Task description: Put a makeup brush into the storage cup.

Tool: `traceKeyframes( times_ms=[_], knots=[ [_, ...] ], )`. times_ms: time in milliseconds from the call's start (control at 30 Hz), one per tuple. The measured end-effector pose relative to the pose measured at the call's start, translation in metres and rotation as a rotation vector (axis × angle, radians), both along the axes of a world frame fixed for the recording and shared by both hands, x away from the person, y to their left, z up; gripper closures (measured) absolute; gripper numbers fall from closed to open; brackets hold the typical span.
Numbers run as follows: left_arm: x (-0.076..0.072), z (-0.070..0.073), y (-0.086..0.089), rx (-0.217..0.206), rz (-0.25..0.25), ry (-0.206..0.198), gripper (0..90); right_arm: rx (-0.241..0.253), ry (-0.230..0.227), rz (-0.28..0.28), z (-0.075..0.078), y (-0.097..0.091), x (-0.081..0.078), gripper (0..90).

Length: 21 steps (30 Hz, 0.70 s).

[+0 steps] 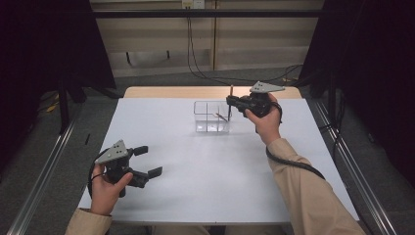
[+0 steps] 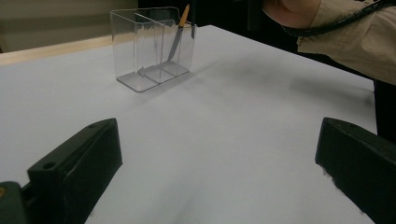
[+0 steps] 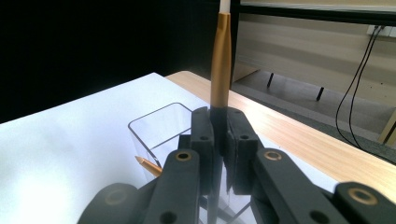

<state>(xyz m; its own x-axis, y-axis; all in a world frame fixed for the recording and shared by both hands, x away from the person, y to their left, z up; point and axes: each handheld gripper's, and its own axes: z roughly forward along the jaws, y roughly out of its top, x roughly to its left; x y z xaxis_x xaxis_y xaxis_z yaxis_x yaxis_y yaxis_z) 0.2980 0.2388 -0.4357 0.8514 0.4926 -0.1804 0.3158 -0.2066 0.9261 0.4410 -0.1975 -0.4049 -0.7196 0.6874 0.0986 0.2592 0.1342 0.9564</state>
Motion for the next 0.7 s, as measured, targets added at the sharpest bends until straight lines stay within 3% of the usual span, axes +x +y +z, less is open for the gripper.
traceKeyframes(
  times_ms=[367,400,433,467,567,600,700],
  knots=[
    [0.0003,-0.0001,-0.0006,0.003,0.0,0.001,0.6,-0.003,0.008,0.004,-0.0026,-0.0021,-0.0014,81.9],
    [0.0002,0.0,-0.0006,0.003,0.0,0.001,0.5,0.005,0.012,0.012,-0.0023,-0.0024,-0.0017,78.3],
    [0.0003,0.0001,-0.0005,0.006,0.001,-0.002,0.5,0.023,0.024,0.016,-0.0014,-0.0029,-0.0026,67.9],
    [0.0003,0.0002,-0.0005,0.006,0.0,-0.002,0.5,0.023,0.024,0.016,-0.0014,-0.0029,-0.0026,67.9],
    [0.0001,0.0001,-0.0004,0.007,0.001,-0.002,0.5,0.04,0.032,0.041,0.0007,-0.0037,-0.0056,49.2],
    [0.0002,0.0001,-0.0004,0.006,0.001,-0.002,0.5,0.04,0.032,0.041,0.0007,-0.0037,-0.0056,49.2],
    [0.0001,0.0005,-0.0008,0.006,0.002,-0.001,0.5,0.061,0.028,0.049,0.0028,-0.0058,-0.0098,37.7]
  ],
)
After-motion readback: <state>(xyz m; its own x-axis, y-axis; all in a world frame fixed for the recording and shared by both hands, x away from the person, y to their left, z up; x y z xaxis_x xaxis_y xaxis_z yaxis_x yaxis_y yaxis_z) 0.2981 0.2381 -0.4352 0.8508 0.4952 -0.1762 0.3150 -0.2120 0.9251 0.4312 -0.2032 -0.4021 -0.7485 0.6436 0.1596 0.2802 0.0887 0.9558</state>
